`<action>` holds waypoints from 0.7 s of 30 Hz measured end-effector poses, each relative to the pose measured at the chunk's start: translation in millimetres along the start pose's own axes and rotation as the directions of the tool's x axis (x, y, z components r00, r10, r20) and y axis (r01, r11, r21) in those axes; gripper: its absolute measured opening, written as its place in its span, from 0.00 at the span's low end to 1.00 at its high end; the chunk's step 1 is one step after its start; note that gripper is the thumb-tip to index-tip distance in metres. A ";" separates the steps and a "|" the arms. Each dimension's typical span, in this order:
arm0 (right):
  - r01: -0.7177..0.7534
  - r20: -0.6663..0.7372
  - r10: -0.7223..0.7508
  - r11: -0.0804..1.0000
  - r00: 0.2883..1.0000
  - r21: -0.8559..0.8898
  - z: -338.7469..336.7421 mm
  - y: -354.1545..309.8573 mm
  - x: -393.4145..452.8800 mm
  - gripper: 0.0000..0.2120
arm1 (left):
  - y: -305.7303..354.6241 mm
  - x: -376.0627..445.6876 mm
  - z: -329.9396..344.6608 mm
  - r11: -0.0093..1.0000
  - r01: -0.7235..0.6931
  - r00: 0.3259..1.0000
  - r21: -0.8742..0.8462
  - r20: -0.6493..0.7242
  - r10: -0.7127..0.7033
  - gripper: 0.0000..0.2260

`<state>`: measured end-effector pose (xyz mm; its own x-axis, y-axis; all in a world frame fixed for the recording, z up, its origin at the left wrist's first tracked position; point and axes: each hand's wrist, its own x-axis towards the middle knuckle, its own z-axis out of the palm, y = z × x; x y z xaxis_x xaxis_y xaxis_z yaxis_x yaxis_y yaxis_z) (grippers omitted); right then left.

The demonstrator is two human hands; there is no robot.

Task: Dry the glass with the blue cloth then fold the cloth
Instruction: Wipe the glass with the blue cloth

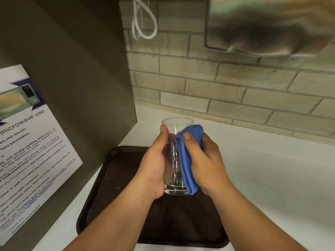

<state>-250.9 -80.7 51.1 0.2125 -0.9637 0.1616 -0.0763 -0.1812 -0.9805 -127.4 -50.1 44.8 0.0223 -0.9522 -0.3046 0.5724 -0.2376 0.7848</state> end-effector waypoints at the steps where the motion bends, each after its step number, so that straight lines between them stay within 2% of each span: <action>1: -0.042 -0.017 0.043 0.999 0.999 0.033 0.7 -0.6 2.0 0.18 | 0.4 1.7 -1.6 1.000 -0.003 1.000 -0.021 0.004 0.003 0.37; 3: -0.061 -0.019 0.061 0.998 0.998 0.022 2.3 -0.1 0.1 0.18 | 2.2 3.3 -2.2 1.000 -0.013 0.999 -0.022 -0.029 0.012 0.38; 6: 0.060 0.033 -0.056 0.990 0.998 -0.130 4.8 2.5 -7.7 0.16 | 2.8 2.8 -0.4 0.999 -0.004 0.994 0.046 -0.110 0.009 0.40; 9: 0.094 0.001 -0.095 0.978 0.995 -0.185 6.5 1.8 -8.2 0.18 | 3.5 -1.8 1.4 0.991 -0.020 0.990 0.134 -0.136 0.038 0.37; 14: 0.194 -0.028 -0.210 0.941 0.977 -0.277 13.6 0.6 -10.9 0.24 | 2.0 -6.1 4.3 0.998 -0.052 0.995 0.038 -0.082 0.055 0.37; 17: 0.057 -0.065 -0.069 0.983 0.995 -0.173 9.4 -7.6 -1.0 0.20 | 0.2 -7.2 4.3 0.999 -0.015 0.997 -0.029 -0.076 0.013 0.34; 18: -0.007 -0.063 0.000 0.994 0.998 -0.112 5.9 -9.4 4.9 0.22 | 0.9 -8.0 4.3 0.998 -0.003 0.998 -0.065 -0.064 -0.001 0.34; 20: -0.130 -0.007 0.130 0.991 0.992 -0.013 -1.4 -7.1 12.4 0.24 | 4.1 -7.4 2.7 0.990 0.023 0.998 -0.137 -0.048 -0.030 0.38; 21: -0.149 0.042 0.150 0.989 0.988 -0.007 -3.9 -4.6 10.7 0.24 | 6.4 -4.6 0.7 0.987 0.028 0.997 -0.161 -0.062 -0.039 0.41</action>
<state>-252.1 -91.0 57.8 0.2392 -0.9709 0.0083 -0.1136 -0.0365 -0.9929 -124.4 -47.4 51.6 0.0512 -0.9285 -0.3678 0.6971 -0.2304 0.6789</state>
